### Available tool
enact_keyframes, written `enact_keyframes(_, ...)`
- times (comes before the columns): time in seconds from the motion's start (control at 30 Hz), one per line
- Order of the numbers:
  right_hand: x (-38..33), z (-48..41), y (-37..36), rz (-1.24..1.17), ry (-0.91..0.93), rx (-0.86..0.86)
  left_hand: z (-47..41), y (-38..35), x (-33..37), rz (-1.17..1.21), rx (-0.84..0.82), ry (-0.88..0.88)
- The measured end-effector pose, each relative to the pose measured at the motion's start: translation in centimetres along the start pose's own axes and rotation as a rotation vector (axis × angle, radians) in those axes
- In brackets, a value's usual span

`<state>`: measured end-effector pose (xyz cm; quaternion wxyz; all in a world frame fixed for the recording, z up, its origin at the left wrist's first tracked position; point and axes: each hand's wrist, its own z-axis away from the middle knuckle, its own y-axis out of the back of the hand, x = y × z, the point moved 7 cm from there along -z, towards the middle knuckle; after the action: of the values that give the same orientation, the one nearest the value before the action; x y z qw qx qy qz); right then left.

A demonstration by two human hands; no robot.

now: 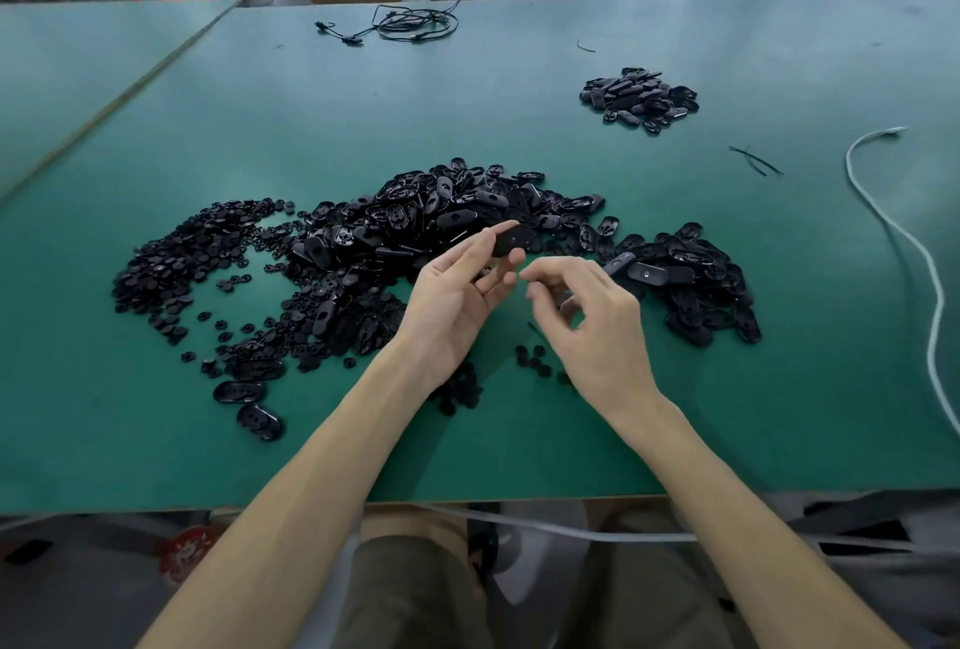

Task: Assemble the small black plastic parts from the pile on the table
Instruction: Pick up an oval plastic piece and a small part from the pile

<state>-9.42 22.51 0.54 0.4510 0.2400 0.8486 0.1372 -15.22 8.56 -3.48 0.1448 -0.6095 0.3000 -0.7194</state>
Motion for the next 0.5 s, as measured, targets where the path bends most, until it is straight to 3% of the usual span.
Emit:
enact_keyframes(0.23, 2.6, -0.2, 1.1, -0.252, -0.276, 0.085, 0.2, 0.1, 0.1, -0.032, -0.014, -0.026)
enact_keyframes(0.5, 3.4, -0.3, 1.0, -0.336, -0.325, 0.072, 0.3, 0.2, 0.4, -0.169, -0.002, -0.075)
